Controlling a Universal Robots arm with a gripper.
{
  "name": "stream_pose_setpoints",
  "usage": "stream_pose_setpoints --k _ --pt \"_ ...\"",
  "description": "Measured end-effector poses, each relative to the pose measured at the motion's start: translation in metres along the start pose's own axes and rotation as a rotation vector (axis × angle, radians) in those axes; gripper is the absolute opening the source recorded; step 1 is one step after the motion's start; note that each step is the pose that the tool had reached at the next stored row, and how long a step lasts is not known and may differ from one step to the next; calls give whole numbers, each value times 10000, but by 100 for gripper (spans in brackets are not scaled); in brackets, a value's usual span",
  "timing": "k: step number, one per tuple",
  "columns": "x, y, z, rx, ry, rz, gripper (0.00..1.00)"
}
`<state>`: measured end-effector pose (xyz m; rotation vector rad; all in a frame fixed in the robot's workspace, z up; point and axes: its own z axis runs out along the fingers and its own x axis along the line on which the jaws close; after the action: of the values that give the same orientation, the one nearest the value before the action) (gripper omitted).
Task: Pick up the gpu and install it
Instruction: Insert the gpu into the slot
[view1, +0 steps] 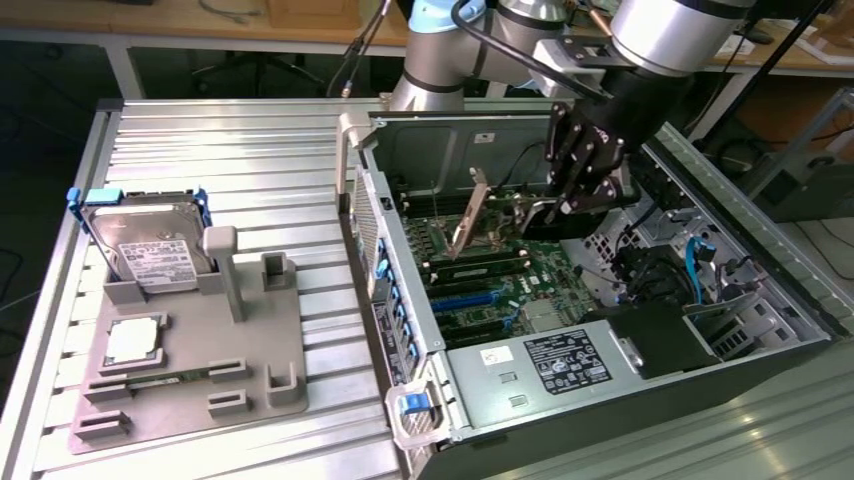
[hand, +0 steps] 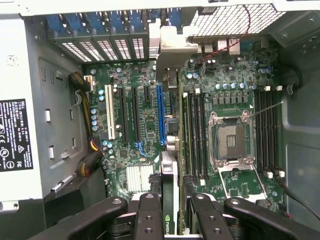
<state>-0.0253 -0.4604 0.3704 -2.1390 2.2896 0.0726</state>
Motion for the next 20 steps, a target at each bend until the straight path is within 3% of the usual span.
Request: stream_pose_setpoints --k 20 --pt "4 6 95 1 -1 1 27"
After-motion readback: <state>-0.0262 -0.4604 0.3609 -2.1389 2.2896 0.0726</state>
